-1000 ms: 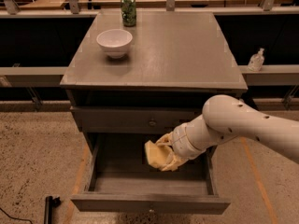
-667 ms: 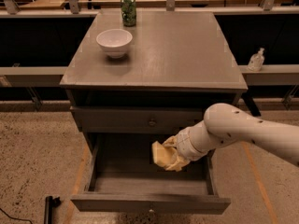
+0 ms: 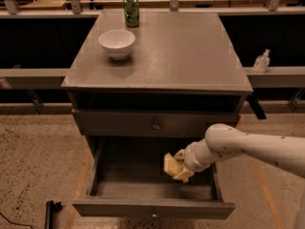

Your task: Place sponge into middle drawer

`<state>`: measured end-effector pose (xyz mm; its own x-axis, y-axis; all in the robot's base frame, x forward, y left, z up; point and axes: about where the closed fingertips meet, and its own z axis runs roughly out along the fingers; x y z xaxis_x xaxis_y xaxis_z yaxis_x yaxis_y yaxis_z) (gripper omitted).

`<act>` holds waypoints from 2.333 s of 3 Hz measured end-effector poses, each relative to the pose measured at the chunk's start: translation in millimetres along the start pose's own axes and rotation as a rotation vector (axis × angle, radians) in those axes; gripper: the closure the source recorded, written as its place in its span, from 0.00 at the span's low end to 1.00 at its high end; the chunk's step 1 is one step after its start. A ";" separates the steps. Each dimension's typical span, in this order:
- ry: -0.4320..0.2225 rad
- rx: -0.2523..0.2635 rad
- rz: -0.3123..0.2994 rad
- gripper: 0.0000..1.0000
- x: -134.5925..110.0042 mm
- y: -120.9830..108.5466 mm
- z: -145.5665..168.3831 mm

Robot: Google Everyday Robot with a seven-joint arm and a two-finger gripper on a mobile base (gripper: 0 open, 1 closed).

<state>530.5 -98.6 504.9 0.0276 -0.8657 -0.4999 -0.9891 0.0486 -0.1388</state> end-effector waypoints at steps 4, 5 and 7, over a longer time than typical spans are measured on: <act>0.154 0.006 -0.036 0.00 21.8 -14.4 67.2; 0.140 0.011 -0.008 0.00 19.5 -8.9 51.4; 0.134 0.158 0.082 0.41 4.9 24.7 -51.6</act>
Offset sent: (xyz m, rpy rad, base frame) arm 0.0274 0.0072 -0.0884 -0.1244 -0.0061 0.0652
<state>498.7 -127.4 543.2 -0.0822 -0.9133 -0.3988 -0.9519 0.1905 -0.2400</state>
